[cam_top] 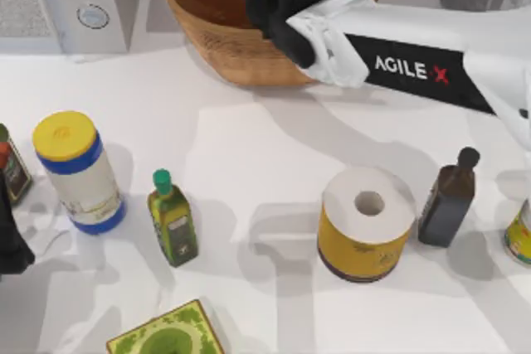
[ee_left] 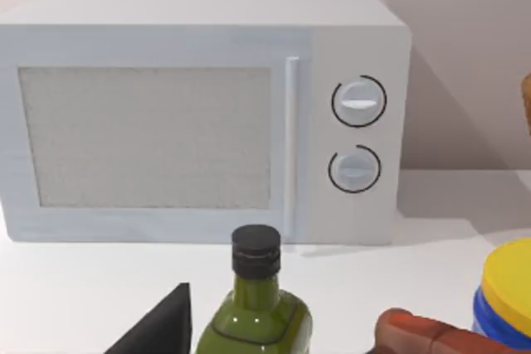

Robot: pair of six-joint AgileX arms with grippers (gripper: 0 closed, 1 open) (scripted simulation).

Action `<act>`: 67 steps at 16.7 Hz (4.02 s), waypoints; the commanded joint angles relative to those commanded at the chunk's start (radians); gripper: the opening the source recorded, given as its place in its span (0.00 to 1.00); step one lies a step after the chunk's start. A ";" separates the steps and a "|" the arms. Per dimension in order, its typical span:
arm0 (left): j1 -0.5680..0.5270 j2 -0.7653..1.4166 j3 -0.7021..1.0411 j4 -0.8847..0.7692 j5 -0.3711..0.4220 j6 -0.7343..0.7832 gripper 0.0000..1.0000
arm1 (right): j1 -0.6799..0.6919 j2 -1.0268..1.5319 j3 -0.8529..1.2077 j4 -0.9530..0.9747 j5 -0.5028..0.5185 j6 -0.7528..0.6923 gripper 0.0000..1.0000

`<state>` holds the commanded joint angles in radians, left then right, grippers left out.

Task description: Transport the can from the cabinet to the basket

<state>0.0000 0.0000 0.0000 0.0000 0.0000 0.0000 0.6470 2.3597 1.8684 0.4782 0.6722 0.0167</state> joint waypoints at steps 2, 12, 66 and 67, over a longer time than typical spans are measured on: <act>0.000 0.000 0.000 0.000 0.000 0.000 1.00 | 0.000 0.000 0.000 0.000 0.000 0.000 0.90; 0.000 0.000 0.000 0.000 0.000 0.000 1.00 | 0.000 0.000 0.000 0.000 0.000 0.000 1.00; 0.000 0.000 0.000 0.000 0.000 0.000 1.00 | -0.647 -2.360 -1.868 -0.478 -0.672 -0.017 1.00; 0.000 0.000 0.000 0.000 0.000 0.000 1.00 | -0.647 -2.360 -1.868 -0.478 -0.672 -0.017 1.00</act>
<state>0.0000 0.0000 0.0000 0.0000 0.0000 0.0000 0.0000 0.0001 0.0000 0.0000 0.0000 0.0000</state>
